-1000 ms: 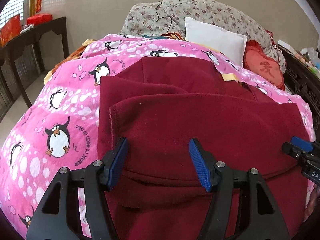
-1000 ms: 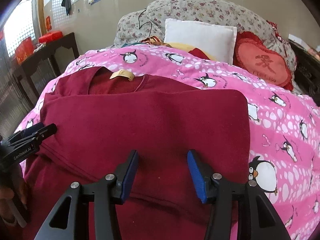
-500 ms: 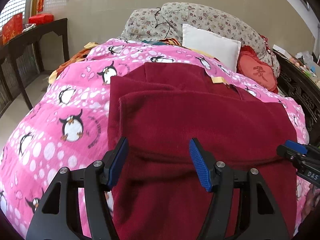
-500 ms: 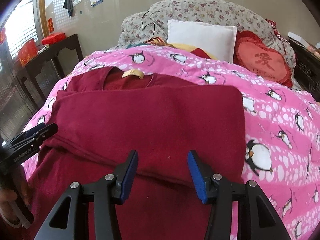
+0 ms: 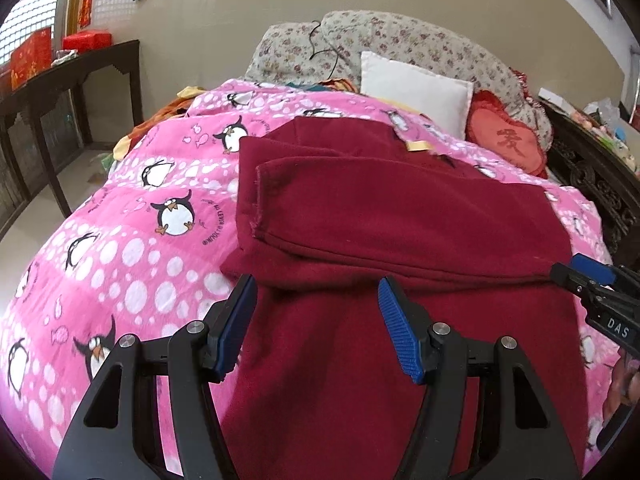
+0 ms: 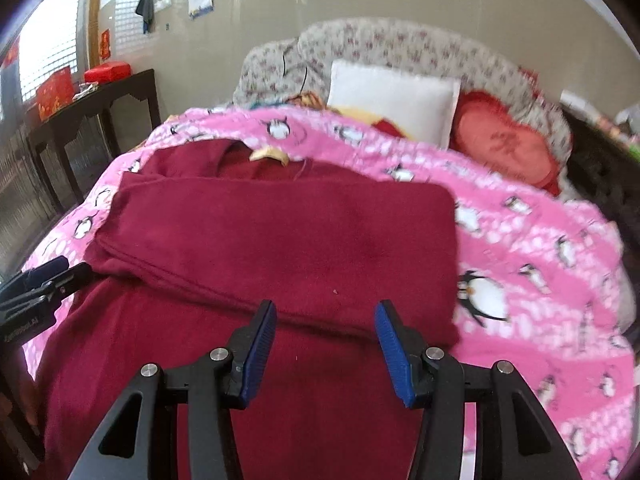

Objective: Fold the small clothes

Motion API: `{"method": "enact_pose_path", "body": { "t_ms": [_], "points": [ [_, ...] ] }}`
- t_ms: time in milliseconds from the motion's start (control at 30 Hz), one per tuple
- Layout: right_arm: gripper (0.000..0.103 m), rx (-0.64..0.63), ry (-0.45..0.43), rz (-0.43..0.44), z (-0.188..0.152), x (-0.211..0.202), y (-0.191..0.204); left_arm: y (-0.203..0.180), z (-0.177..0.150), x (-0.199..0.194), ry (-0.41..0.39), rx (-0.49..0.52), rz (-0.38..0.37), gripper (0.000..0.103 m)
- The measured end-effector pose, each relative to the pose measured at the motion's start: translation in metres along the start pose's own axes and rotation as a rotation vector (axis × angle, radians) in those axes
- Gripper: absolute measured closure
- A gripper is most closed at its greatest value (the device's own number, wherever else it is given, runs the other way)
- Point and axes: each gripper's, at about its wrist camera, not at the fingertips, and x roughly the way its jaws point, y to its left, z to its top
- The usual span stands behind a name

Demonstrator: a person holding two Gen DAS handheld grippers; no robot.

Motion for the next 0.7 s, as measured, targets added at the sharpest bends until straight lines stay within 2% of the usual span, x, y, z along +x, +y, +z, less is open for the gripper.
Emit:
{"method": "enact_pose_path", "body": {
  "t_ms": [133,300,500,700],
  "points": [
    [0.054,-0.088,-0.03,-0.082,-0.015,-0.03,0.009,-0.011,-0.009,-0.016,-0.01,0.025,-0.03,0.04],
    [0.054,-0.173,-0.003,-0.137,-0.038,-0.052,0.012,-0.023,-0.024,-0.032,-0.024,0.057,-0.042,0.04],
    [0.054,-0.309,0.107,-0.166,-0.069,-0.057,0.013,-0.028,-0.041,-0.04,0.001,0.091,-0.046,0.04],
    [0.054,-0.504,0.212,-0.258,-0.099,-0.062,0.018,-0.024,-0.054,-0.045,0.009,0.072,-0.056,0.04]
  ]
}}
